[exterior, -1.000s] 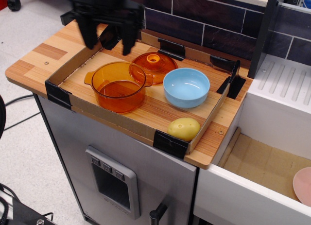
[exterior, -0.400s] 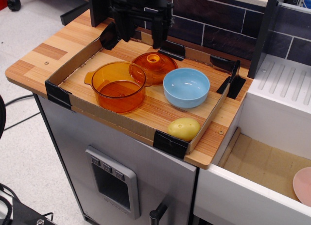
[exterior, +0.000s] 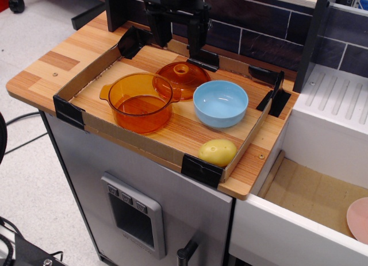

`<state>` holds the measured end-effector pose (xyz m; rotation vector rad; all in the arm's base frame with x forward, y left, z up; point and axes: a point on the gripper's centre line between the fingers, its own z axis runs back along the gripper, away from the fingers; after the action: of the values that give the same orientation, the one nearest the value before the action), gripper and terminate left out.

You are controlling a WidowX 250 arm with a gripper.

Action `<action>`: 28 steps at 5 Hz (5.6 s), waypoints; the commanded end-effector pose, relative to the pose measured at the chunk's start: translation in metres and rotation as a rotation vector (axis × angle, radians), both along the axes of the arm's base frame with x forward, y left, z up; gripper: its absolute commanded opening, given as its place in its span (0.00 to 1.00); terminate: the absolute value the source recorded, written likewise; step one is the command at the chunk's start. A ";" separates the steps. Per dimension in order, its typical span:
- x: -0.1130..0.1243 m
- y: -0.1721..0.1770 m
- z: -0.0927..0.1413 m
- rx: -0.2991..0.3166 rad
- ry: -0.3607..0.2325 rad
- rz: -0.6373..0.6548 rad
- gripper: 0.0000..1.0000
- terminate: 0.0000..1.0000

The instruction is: Put lid on pot

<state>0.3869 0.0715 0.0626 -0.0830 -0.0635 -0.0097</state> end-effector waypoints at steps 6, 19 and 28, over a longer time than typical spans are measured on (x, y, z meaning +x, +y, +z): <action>0.010 -0.006 -0.019 0.083 -0.040 0.000 1.00 0.00; -0.067 0.011 0.032 0.087 -0.122 -0.154 0.00 0.00; -0.064 0.003 0.067 -0.002 -0.083 -0.098 1.00 0.00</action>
<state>0.3166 0.0723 0.1004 -0.1127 -0.0561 -0.1075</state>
